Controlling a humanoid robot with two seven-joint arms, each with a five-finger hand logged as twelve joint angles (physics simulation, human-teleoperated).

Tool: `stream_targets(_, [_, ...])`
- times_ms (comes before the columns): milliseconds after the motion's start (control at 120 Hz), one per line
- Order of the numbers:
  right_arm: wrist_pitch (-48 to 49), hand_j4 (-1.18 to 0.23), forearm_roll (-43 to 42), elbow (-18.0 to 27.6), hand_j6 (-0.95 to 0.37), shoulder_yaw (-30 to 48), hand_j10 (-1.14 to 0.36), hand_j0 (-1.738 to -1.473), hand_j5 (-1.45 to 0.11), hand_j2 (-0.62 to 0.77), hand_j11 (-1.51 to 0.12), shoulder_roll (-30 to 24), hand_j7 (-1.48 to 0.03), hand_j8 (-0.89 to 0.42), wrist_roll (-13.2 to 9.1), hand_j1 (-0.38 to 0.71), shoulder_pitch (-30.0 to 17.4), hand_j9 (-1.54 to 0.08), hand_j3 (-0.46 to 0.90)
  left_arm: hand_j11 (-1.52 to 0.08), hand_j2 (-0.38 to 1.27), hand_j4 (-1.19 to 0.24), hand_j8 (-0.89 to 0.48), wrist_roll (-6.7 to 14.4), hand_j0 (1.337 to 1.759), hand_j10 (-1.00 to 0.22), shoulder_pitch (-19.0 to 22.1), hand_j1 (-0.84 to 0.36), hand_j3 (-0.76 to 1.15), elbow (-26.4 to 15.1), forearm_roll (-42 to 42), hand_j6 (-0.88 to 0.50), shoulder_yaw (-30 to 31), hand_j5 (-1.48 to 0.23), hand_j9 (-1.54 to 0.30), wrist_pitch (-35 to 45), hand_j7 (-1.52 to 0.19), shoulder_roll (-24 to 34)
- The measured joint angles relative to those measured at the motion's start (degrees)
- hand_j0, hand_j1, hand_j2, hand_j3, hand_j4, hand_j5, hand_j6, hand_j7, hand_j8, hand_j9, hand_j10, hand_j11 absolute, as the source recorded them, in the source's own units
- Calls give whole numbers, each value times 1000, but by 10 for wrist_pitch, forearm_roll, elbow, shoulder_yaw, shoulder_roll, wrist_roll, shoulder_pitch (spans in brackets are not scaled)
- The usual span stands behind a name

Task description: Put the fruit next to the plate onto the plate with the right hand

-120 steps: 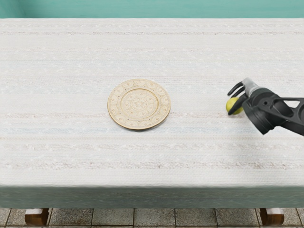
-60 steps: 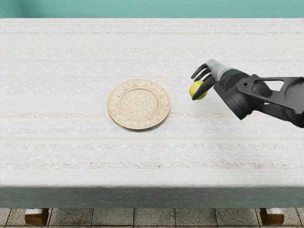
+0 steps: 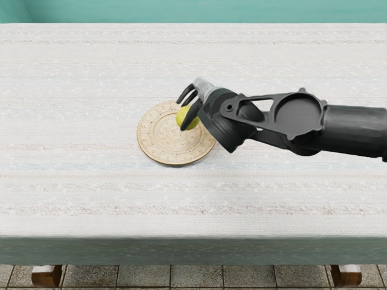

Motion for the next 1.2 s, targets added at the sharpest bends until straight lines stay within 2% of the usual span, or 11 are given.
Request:
stream_targets(233, [0,-781,1,-40,-580,-9,-542,-1656,-1149,498,-1114,37,-1068,-406,0,273,3,-1126,1,-304,47,-234,-234,0,1658,-234,0,69,0,0,0,-234,0,-304,-304,0,-304,0])
stream_targets(333, [-1,-761,0,-48,-600,-11,-560,-1656,-1093,464,-1076,42,-1030,-431,0,255,2,-1087,1,-304,47,-234,-234,0,1658,-234,0,69,0,0,0,-234,0,-304,-304,0,-304,0])
stream_targets(392, [-1,-721,-1,-50,-603,-11,-564,-1657,-1016,427,-1007,43,-968,-433,0,251,1,-1017,0,-304,47,-234,-234,0,1658,-234,0,69,0,0,0,-234,0,-304,-304,0,-304,0])
stream_targets(458, [-1,-652,-1,-52,-567,-11,-539,-1657,-906,310,-899,44,-870,-427,0,231,1,-906,0,-304,47,-234,-234,0,1658,-234,0,69,0,0,0,-234,0,-304,-304,0,-304,0])
stream_targets(550, [-2,-537,-2,-53,-483,-11,-465,-1657,-735,174,-731,45,-713,-394,0,166,1,-735,0,-304,47,-234,-234,0,1658,-234,0,68,0,0,0,-234,0,-304,-304,0,-304,0])
stream_targets(667, [-2,-400,-2,-53,-369,-12,-359,-1658,-541,79,-538,45,-528,-319,0,57,0,-541,0,-304,47,-234,-234,0,1658,-234,0,69,0,0,0,-234,0,-304,-304,0,-304,0])
stream_targets(917, [-2,-189,-2,-53,-180,-12,-177,-1658,-251,10,-251,45,-248,-165,0,-145,2,-251,0,-304,47,-234,-234,0,1658,-234,0,69,0,0,0,-234,0,-304,-304,0,-304,0])
stream_targets(1092, [-2,-120,-4,-49,-117,-8,-115,-1658,-158,-3,-158,35,-156,-110,0,-215,3,-158,0,-304,47,-234,-234,0,1658,-234,0,69,0,0,0,-234,0,-304,-304,0,-304,0])
stream_targets(1200, [-2,-99,-4,-25,-97,18,-96,-1658,-129,-7,-129,-3,-128,-93,0,-237,-3,-129,0,-304,47,-234,-234,0,1658,-234,0,69,0,0,0,-234,0,-304,-304,0,-304,0])
